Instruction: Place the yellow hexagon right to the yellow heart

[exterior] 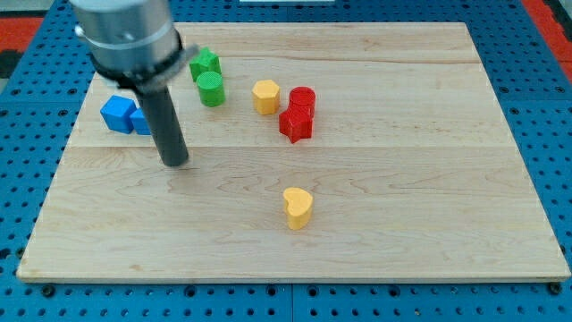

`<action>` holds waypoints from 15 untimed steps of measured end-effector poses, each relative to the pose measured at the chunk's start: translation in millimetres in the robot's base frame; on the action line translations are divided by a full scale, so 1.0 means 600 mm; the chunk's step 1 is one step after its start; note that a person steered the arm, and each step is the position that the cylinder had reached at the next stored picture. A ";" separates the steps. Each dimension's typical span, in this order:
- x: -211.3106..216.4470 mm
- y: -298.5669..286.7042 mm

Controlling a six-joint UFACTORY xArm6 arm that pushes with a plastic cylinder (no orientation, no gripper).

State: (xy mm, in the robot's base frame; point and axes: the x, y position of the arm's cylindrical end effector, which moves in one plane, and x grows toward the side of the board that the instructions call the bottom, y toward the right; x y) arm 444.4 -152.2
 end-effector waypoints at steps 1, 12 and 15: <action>-0.074 0.008; 0.060 0.230; 0.012 0.279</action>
State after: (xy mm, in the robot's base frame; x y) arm 451.9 15.1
